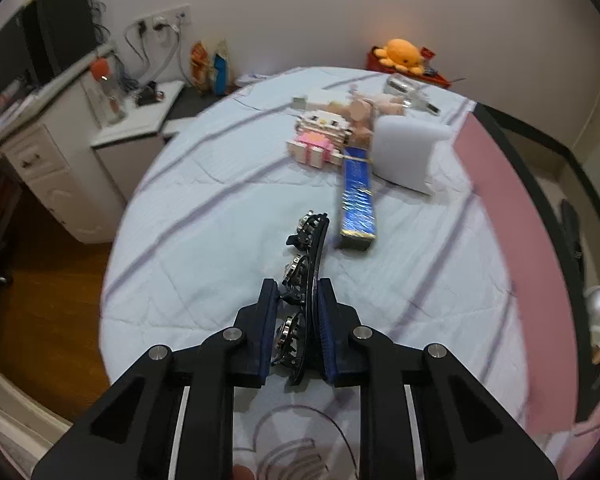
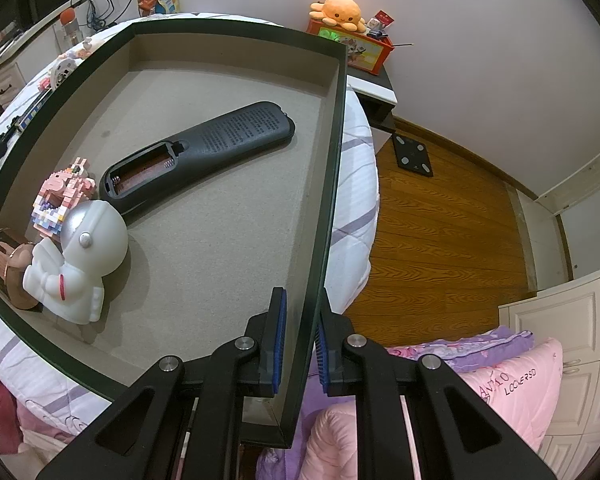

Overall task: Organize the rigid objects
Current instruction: 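Close the left gripper on the black toy train and lift it, then carry the black toy train into the pink box and release it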

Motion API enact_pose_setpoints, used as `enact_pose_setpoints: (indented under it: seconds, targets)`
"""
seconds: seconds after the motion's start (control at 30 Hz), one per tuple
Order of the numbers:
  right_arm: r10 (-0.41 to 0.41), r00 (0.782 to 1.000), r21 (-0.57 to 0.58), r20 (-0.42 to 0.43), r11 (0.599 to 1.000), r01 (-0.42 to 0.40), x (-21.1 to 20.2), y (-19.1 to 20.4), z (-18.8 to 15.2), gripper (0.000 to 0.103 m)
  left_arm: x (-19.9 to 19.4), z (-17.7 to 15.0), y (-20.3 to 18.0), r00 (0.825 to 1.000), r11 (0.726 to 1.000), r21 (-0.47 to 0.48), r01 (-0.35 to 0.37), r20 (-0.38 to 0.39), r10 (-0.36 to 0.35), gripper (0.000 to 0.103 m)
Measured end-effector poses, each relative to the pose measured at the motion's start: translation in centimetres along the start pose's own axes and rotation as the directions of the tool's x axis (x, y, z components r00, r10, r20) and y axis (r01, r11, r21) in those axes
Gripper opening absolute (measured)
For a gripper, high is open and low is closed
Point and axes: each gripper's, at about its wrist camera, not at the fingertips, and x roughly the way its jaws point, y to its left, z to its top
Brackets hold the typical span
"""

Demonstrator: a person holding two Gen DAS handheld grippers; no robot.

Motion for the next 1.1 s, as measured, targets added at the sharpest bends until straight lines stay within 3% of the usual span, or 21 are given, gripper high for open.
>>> enact_pose_setpoints:
  seconds: [0.3, 0.57, 0.77, 0.93, 1.1]
  targets:
    - [0.005, 1.000, 0.000, 0.003, 1.000, -0.005, 0.1, 0.1, 0.0, 0.014, -1.6, -0.7, 0.0, 0.997, 0.996, -0.025, 0.080, 0.003, -0.080, 0.019]
    - [0.022, 1.000, 0.008, 0.011, 1.000, -0.022, 0.1, 0.2, -0.1, 0.014, -5.8, 0.0, -2.3, 0.990, 0.993, 0.025, 0.118, 0.074, -0.120, 0.020]
    - [0.030, 0.999, 0.012, 0.023, 0.999, -0.030, 0.1, 0.6, -0.2, 0.015, -8.3, 1.6, -7.0, 0.972, 0.974, 0.129, 0.189, 0.114, -0.203, 0.020]
    - [0.059, 0.998, 0.012, 0.030, 0.998, -0.059, 0.2, 0.2, -0.4, 0.015, -7.2, 3.1, -12.2, 0.962, 0.946, 0.209, 0.248, 0.063, -0.266, 0.020]
    - [0.082, 0.996, 0.011, 0.044, 0.997, -0.082, 0.3, 0.0, -0.1, 0.015, -5.1, 3.8, -16.8, 0.959, 0.924, 0.268, 0.272, 0.007, -0.284, 0.020]
